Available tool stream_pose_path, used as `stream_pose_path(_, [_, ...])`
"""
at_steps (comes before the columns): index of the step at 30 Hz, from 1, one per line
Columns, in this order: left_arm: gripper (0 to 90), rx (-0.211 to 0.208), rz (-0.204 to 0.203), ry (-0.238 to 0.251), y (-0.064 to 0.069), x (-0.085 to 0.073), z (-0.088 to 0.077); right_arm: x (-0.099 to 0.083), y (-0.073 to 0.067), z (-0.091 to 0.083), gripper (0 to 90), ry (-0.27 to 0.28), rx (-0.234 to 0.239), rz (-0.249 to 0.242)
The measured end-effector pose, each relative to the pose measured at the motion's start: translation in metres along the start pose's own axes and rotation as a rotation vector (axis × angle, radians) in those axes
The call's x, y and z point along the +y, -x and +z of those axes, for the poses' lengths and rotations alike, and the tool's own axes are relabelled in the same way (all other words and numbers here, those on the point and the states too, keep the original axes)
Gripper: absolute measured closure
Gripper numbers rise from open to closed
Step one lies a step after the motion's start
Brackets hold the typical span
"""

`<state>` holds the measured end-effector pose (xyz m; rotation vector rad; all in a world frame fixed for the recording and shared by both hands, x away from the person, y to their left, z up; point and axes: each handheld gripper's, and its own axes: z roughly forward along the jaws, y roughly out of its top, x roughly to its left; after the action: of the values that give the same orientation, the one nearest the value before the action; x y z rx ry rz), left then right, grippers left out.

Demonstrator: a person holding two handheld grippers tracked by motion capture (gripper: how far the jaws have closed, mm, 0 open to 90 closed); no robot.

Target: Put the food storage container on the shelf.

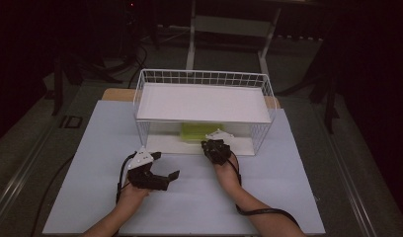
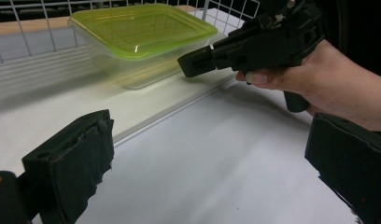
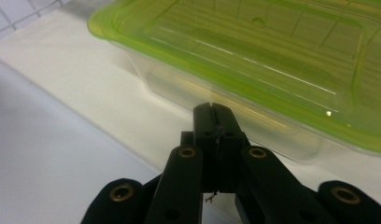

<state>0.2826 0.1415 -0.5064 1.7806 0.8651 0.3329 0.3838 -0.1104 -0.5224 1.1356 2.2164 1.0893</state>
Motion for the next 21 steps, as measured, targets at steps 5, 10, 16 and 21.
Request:
stream_pose_path(5, [2.0,-0.001,0.001,-0.004,0.000,0.000,0.000,0.004,0.006,0.004,89.9,0.009,-0.003,0.011])
stream_pose_path(10, [2.0,-0.002,0.002,-0.005,0.000,0.000,0.000,0.006,0.006,0.008,89.9,0.014,-0.015,0.004])
stream_pose_path(16, [2.0,-0.002,0.029,-0.005,0.004,0.000,0.000,0.006,0.003,0.012,89.9,0.011,-0.019,-0.005])
stream_pose_path(21, [2.0,-0.011,0.028,-0.006,0.006,0.000,0.001,0.005,0.003,0.010,89.7,0.013,-0.017,-0.016])
